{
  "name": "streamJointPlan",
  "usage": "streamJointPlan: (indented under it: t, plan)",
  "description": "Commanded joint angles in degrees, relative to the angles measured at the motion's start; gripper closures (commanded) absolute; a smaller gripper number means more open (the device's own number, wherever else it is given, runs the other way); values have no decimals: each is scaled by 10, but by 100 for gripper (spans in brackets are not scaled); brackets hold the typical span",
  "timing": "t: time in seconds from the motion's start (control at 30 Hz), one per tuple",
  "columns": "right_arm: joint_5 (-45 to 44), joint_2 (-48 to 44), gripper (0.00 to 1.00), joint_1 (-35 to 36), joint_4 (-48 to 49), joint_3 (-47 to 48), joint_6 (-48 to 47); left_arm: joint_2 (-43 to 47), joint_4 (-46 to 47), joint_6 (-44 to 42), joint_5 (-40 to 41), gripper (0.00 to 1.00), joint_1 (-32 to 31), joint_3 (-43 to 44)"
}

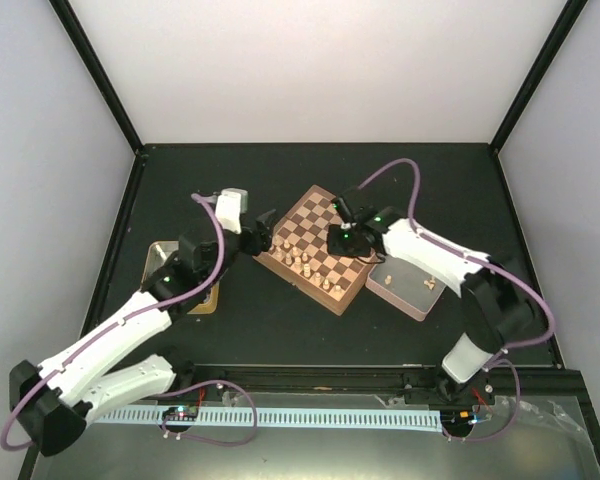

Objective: Set up the chess pieces on the board
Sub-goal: Place the chess piece on the chessboard.

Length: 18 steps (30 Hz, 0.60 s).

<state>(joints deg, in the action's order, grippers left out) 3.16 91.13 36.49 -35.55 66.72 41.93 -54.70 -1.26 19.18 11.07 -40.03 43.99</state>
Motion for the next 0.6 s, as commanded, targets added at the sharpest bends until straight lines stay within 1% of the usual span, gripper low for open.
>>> streamJointPlan:
  t: [0.0, 0.13, 0.23, 0.37, 0.57]
  plan:
    - [-17, 64, 98, 33, -22, 66, -33, 54, -85, 7, 48, 21, 28, 1]
    - [-21, 111, 98, 55, -36, 103, -38, 106, -109, -28, 78, 19, 35, 7]
    - [-30, 134, 98, 66, -45, 118, -39, 133, -146, -53, 95, 18, 37, 32]
    - [-50, 154, 98, 75, -52, 133, -35, 155, -186, -91, 81, 16, 38, 71]
    - [-54, 183, 97, 89, -67, 161, -33, 168, -174, -123, 91, 15, 38, 55]
